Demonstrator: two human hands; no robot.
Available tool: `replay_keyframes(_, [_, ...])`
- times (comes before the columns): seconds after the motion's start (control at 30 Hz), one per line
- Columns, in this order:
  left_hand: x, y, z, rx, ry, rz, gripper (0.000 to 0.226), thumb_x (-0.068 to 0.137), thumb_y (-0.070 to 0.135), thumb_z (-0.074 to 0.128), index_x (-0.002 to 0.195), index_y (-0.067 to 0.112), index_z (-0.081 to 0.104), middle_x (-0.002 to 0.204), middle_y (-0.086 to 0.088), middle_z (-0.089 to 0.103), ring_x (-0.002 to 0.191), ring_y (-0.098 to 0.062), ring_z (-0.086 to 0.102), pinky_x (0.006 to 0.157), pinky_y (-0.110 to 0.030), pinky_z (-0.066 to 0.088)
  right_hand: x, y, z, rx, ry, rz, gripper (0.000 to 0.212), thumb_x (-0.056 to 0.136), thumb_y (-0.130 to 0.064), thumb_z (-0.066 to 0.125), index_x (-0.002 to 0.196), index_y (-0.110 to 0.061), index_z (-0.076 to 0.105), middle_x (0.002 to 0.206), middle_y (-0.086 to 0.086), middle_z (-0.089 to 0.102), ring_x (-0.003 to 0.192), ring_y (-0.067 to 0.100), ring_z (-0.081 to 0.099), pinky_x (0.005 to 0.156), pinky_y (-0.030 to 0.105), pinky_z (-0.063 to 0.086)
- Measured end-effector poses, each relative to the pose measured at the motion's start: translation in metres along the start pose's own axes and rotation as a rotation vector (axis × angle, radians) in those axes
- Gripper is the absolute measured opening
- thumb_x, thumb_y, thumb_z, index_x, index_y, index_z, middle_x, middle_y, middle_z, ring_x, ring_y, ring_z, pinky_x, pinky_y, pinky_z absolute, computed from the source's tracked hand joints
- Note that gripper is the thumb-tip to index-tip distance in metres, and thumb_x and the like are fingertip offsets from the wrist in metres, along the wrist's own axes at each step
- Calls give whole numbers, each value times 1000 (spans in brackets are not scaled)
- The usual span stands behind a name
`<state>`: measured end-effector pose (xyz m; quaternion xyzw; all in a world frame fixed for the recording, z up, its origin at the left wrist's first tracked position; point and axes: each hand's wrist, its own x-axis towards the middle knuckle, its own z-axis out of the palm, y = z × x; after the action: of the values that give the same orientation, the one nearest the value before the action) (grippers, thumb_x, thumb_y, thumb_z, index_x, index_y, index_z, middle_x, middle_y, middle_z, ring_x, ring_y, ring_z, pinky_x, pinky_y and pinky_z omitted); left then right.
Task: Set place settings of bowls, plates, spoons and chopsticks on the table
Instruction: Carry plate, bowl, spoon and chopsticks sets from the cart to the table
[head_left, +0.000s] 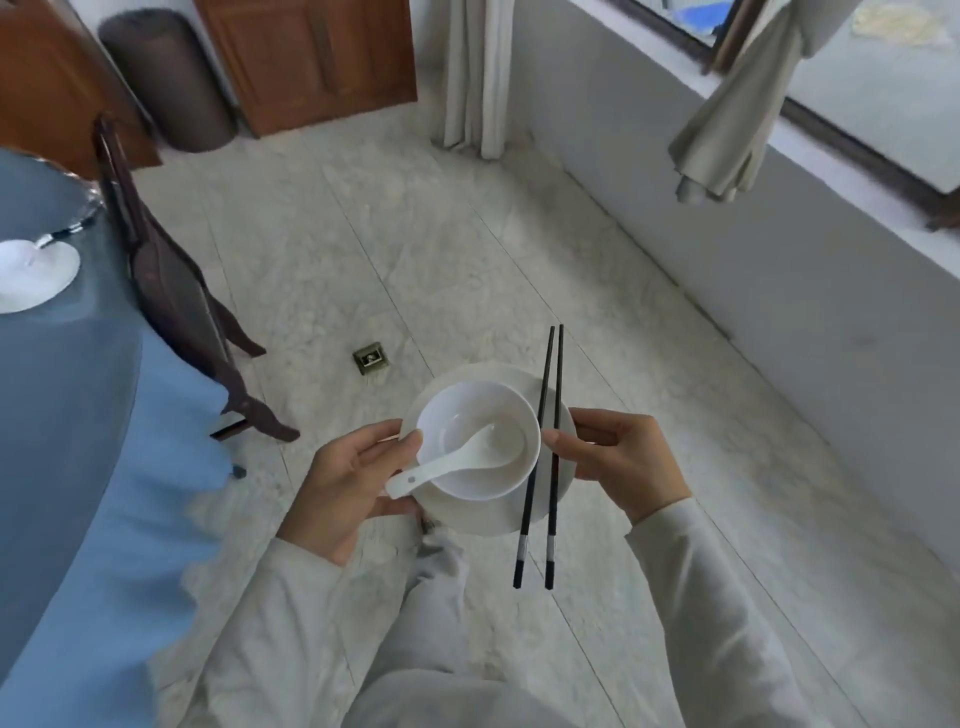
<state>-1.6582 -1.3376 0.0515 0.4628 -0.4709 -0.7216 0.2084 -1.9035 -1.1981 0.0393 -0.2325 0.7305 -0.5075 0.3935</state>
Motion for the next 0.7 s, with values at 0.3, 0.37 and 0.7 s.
replay_keyframes(0.3, [185,125,-34,-28,20,16,49,67,42,82,111,22,76,101,-4,80,85,-15,76,63,-33,62,202,-101,54,9,-40,-40,28,78,-27,88,106,-26,83,95,0,83,92,19,80,82,42,65])
replay_keyframes(0.37, [220,148,-42,-25,41,16,44,68,42,81,107,23,79,100,-3,81,85,-16,76,64,-34,63,243,-121,65,17,-66,-35,28,80,-23,88,107,-22,83,95,2,83,92,21,80,83,43,65])
replay_keyframes(0.7, [416,238,-55,-84,215,42,33,79,35,79,109,20,77,96,-3,80,85,-18,76,64,-34,63,487,-199,108,-7,-210,-68,29,80,-18,87,109,-20,82,94,1,83,91,20,80,80,40,66])
